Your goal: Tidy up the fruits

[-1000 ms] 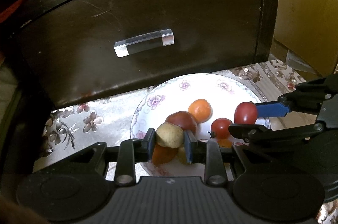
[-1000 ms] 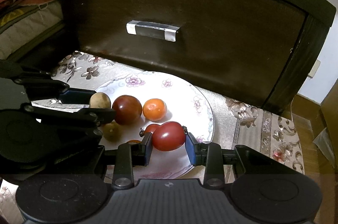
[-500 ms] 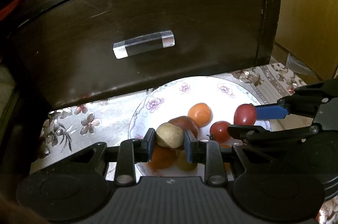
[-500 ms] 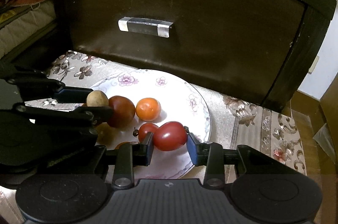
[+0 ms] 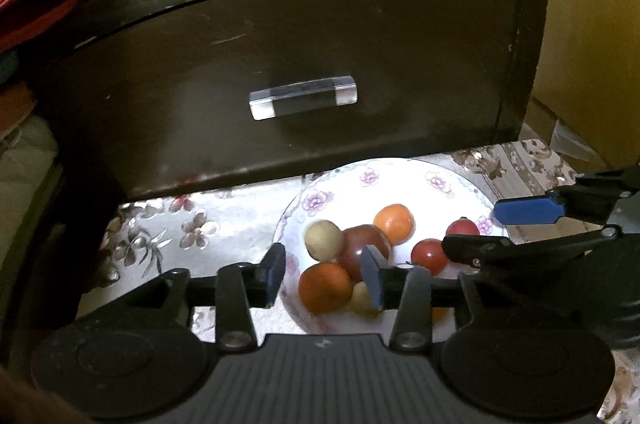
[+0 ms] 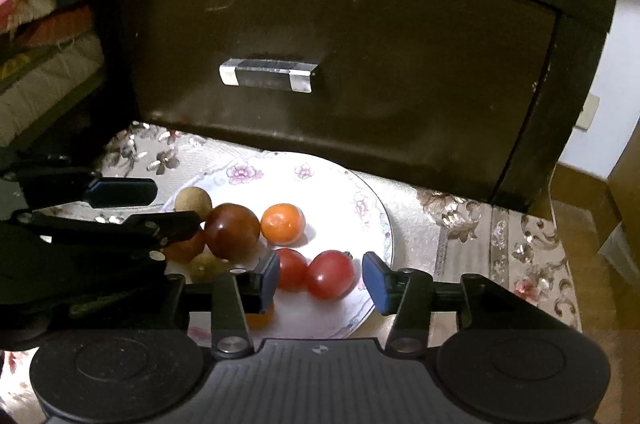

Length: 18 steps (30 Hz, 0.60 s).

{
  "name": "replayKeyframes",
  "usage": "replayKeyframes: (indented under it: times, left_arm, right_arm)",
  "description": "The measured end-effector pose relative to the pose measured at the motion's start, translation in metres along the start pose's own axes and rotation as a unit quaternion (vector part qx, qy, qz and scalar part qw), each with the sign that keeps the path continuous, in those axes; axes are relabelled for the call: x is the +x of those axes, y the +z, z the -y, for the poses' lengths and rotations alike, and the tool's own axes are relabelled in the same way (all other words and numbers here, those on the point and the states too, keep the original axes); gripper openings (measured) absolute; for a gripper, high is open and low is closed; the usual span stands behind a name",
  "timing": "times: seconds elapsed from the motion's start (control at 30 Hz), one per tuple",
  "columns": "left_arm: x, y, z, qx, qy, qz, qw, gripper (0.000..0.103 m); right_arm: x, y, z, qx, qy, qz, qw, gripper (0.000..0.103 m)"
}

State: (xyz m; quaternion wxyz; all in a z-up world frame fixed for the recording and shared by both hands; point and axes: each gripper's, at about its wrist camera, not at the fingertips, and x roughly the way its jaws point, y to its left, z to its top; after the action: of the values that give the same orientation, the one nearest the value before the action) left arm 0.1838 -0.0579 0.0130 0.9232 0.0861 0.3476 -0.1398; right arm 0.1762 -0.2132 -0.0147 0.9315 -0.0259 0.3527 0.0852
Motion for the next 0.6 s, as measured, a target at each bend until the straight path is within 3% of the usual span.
replayKeyframes:
  times: [0.17, 0.4, 0.6]
  left_arm:
    - [-0.012, -0.006, -0.001, -0.01, 0.01, 0.001, 0.9999, 0.061]
    - [-0.033, -0.017, 0.0, -0.029, 0.051, 0.008, 0.9983, 0.097]
    - [-0.049, -0.027, -0.007, -0.074, 0.04, 0.004, 0.9965, 0.103]
  right_arm:
    - [-0.015, -0.001, 0.001, 0.007, 0.0, 0.009, 1.0, 0.045]
    - [-0.041, -0.01, -0.004, 0.01, -0.007, 0.013, 1.0, 0.048]
    - [-0.057, -0.02, -0.003, 0.029, -0.005, 0.008, 1.0, 0.05]
